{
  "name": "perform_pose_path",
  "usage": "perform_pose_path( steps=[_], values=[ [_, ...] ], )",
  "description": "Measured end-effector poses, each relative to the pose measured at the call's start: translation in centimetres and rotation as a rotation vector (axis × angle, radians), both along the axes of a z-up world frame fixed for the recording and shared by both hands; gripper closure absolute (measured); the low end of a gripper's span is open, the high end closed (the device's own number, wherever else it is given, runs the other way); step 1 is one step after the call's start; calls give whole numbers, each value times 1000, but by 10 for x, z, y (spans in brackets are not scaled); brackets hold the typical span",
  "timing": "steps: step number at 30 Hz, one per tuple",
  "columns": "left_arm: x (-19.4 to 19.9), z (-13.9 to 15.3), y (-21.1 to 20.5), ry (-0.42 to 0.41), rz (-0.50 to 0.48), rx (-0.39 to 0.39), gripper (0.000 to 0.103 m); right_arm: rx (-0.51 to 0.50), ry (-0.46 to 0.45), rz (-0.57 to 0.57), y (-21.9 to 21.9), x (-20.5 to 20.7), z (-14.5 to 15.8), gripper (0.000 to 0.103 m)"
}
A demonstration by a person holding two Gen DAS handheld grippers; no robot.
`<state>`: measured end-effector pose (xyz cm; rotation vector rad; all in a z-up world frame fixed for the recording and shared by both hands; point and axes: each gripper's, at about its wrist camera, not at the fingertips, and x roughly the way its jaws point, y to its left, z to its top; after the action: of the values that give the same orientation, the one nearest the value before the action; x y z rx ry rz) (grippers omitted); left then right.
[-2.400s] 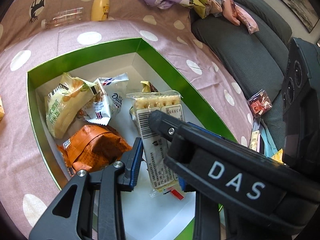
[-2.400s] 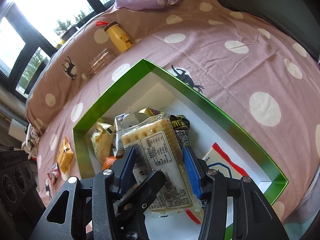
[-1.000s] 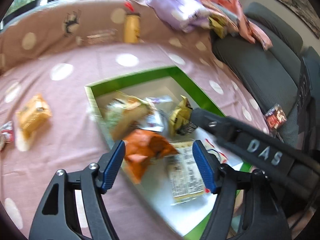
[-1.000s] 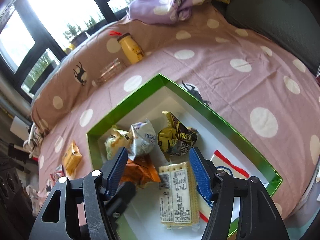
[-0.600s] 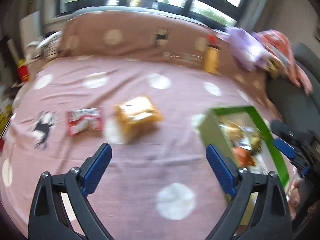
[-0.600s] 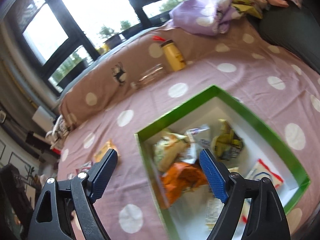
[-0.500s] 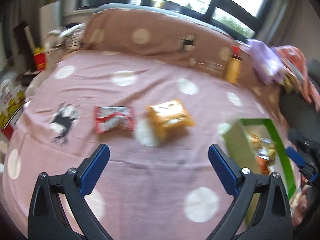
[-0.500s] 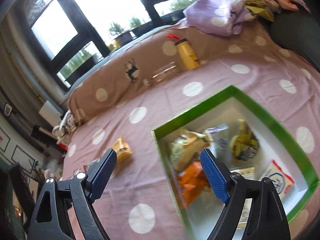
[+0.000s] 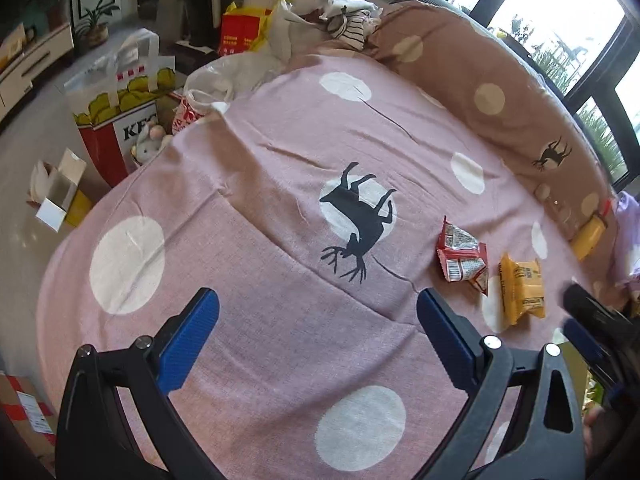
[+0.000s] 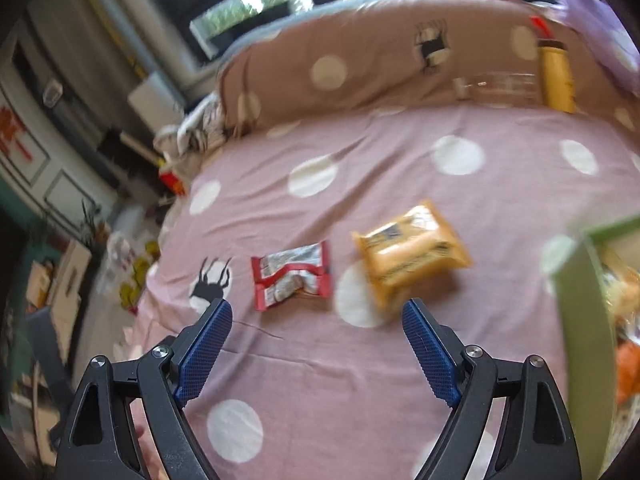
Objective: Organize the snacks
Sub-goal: 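Move the right gripper to the red-and-white wrapper and grasp it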
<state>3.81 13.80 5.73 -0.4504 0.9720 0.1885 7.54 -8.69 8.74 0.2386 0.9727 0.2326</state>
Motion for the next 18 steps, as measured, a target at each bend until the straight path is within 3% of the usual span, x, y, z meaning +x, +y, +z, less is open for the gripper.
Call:
perform_pose_path(
  steps=[6,11,17,18],
  values=[
    [1,3,5,1,3,-44,3,-150,76,78,52,52,-36,16],
    [-1,3,8,-8,-8,-62,3,-275,126,87,67,73,-63,16],
    [-1,3,7,-7,-17,-60,3,-253,136,111,67,78,-73,17],
    [0,3,7,-6,-18,-59,3,-245,133,119,67,76,-72,25]
  ],
)
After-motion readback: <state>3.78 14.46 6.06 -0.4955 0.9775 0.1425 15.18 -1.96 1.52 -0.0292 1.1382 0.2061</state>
